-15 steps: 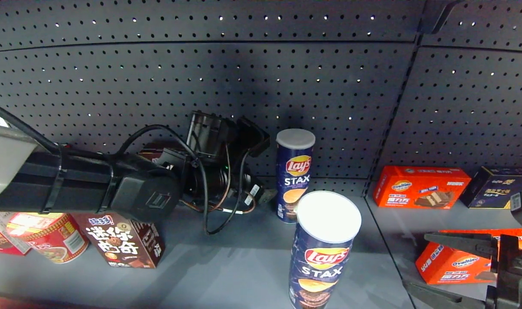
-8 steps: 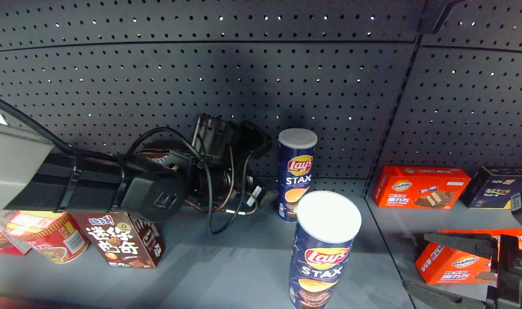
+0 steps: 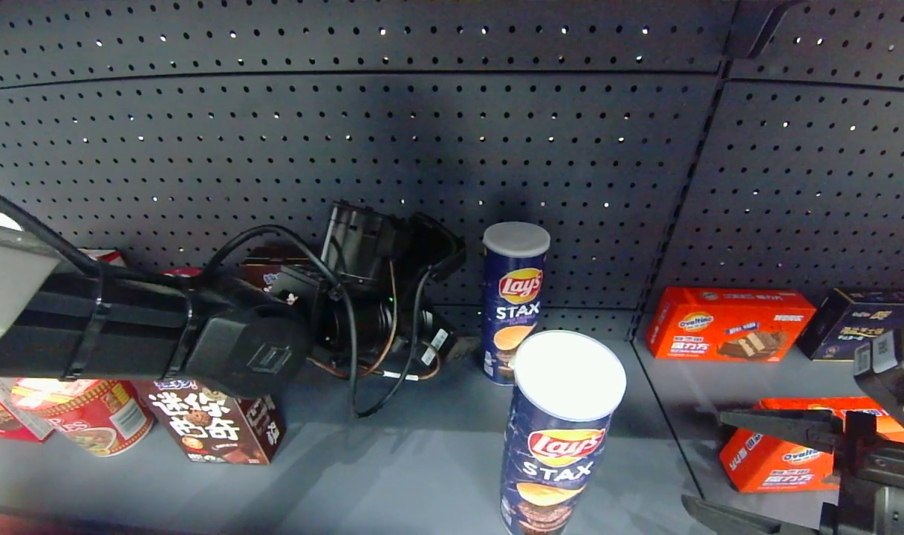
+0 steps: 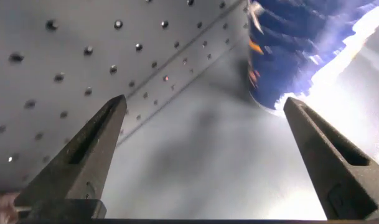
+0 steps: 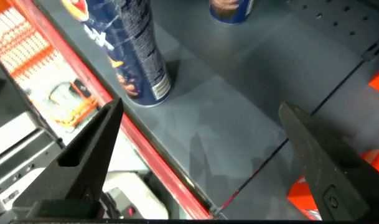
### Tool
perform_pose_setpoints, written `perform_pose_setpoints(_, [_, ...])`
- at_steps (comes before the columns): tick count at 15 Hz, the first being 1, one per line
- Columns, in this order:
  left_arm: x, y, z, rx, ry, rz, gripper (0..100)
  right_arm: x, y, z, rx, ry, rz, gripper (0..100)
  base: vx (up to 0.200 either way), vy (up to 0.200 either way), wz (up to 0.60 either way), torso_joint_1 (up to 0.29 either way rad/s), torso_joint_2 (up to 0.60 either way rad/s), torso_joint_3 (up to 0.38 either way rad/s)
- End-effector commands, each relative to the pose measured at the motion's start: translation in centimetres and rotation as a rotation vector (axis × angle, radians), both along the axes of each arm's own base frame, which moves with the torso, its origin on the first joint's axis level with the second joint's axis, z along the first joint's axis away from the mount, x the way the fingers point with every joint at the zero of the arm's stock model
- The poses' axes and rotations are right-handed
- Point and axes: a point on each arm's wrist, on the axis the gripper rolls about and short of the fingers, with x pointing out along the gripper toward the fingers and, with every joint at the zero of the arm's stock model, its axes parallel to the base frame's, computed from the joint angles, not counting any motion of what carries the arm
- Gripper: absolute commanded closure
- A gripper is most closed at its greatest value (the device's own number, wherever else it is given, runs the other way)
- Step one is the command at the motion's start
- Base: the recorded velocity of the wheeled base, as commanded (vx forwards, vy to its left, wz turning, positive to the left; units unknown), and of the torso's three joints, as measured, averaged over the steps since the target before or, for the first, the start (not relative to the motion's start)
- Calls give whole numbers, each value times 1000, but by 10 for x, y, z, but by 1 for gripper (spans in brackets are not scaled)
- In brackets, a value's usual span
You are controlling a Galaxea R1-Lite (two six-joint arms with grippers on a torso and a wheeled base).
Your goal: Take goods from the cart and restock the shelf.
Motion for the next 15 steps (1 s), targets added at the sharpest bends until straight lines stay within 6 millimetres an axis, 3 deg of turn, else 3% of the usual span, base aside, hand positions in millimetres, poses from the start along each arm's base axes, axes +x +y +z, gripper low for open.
perform_pose_setpoints(1, [-18,12,14,-12,-19,2,0,8,12,-8,-49,36,8,0,0,0,0,0,0,0])
perform_pose_setpoints(8, [-48,37,27,-25,-36,14,0,31,33,-21,-122,49,19,0,0,0,0,0,0,0])
perform_pose_setpoints(15, [-46,45,30,-30,-49,39,0,48,46,-25,-146,62,24,0,0,0,0,0,0,0])
